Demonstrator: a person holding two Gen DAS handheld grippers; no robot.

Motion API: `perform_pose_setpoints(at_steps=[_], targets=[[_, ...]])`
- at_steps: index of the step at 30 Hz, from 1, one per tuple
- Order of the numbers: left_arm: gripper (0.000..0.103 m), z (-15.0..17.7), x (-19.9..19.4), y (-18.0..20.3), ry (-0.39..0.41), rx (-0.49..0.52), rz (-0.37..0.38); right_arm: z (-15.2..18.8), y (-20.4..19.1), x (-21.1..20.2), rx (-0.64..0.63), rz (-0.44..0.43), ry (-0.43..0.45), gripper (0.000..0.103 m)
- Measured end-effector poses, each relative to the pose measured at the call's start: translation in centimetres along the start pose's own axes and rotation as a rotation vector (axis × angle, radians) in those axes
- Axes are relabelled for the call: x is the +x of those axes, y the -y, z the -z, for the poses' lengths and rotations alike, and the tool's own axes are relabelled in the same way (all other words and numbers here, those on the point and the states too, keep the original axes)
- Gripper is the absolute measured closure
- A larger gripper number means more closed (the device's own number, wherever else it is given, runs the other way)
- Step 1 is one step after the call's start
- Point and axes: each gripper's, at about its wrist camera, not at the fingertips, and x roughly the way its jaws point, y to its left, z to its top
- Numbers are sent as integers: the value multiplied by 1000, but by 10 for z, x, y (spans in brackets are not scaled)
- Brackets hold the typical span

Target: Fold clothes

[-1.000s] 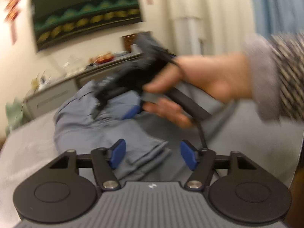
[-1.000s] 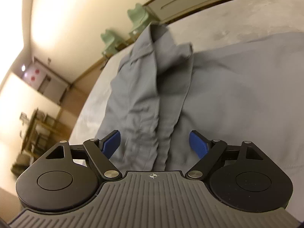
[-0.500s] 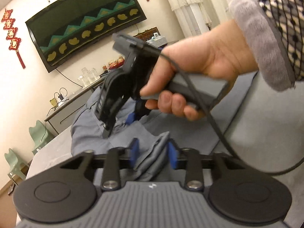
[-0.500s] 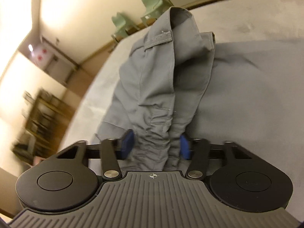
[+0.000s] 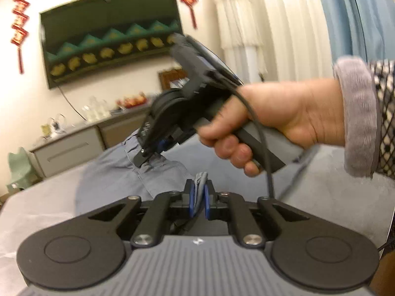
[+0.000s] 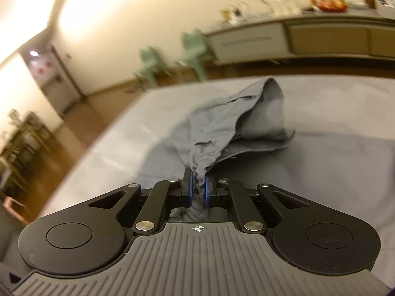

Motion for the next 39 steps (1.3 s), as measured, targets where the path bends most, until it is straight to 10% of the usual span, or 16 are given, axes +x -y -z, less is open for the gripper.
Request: perform_pose_setpoints(at_steps=[8, 13, 16, 23, 27, 30, 34, 39], targets=[[87, -15, -11, -35, 47, -59, 148, 13, 32, 30, -115, 97, -125, 95], [89, -7, -34, -138, 104, -314, 8, 19, 17, 16, -236, 127, -143, 95], [90, 17, -12, -159, 39, -421, 46, 20, 28, 13, -196, 98, -141, 94], [98, 69, 46, -106, -247, -222, 81, 21, 43, 21, -139, 53, -147, 95], [98, 66, 39, -103, -247, -209, 72, 17, 46, 27, -123, 62, -161, 90], [95, 53, 17, -99, -163, -195, 78, 10, 36, 13, -163, 203, -169, 46], [91, 36, 6, -113, -67, -242, 66, 0, -4, -35, -303, 353, 5, 52], [91, 42, 33, -114, -170, -253, 38, -15, -65, -5, -432, 154, -34, 55]])
